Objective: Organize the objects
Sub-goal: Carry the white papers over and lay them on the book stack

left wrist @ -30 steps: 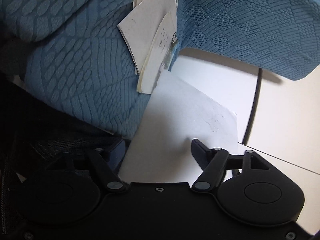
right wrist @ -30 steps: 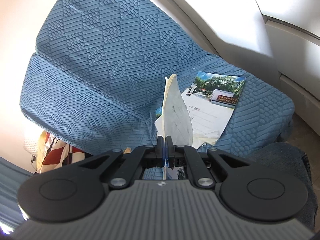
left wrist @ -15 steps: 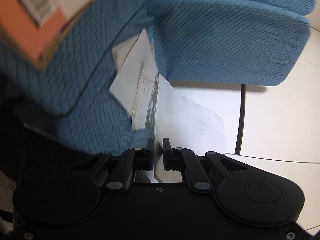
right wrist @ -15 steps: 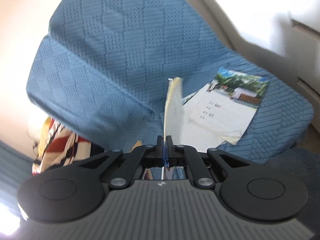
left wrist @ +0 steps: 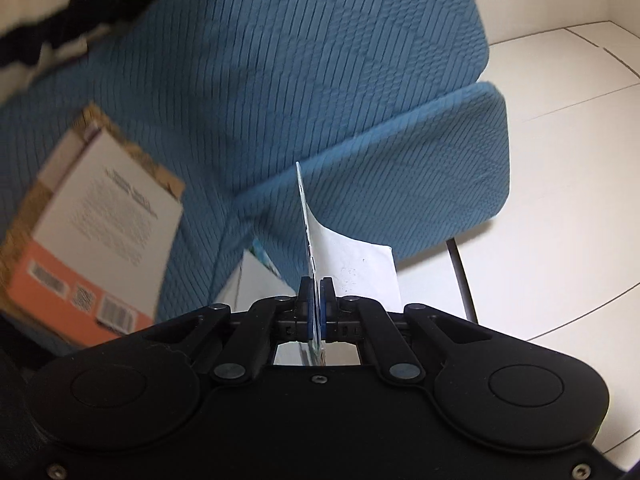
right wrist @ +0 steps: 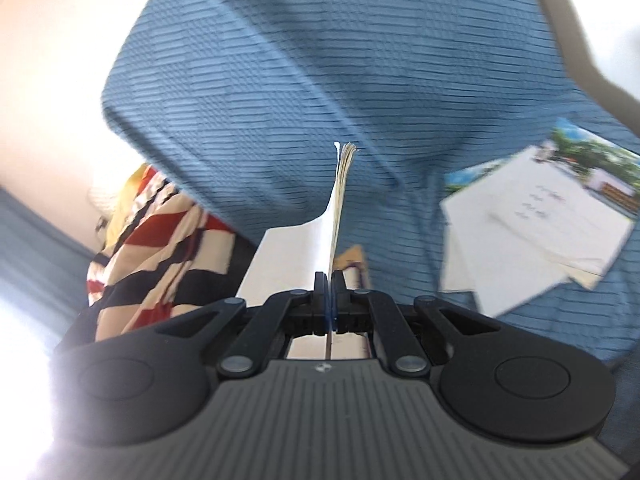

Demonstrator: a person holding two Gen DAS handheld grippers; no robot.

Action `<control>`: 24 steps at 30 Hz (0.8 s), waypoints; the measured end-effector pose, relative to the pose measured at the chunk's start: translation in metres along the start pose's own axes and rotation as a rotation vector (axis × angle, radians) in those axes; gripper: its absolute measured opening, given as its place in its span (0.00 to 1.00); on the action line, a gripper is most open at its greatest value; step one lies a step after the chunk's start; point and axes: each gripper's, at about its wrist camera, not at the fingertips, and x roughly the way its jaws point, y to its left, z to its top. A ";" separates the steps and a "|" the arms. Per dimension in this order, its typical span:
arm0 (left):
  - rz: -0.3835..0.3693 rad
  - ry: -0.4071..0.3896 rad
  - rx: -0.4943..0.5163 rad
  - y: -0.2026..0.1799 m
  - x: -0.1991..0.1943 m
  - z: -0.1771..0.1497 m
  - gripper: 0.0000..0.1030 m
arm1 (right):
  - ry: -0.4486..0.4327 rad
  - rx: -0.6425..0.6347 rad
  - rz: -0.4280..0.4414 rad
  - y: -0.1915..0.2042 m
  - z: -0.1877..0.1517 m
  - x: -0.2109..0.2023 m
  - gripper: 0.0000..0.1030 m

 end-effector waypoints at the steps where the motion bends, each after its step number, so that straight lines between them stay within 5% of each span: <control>1: 0.009 -0.014 0.011 0.000 -0.005 0.004 0.02 | 0.002 -0.013 0.013 0.007 0.000 0.006 0.04; 10: 0.108 -0.065 0.003 0.047 -0.019 0.022 0.02 | 0.080 -0.090 0.009 0.041 -0.021 0.072 0.04; 24: 0.283 -0.033 -0.003 0.117 0.012 0.027 0.02 | 0.185 -0.143 -0.065 0.031 -0.056 0.156 0.04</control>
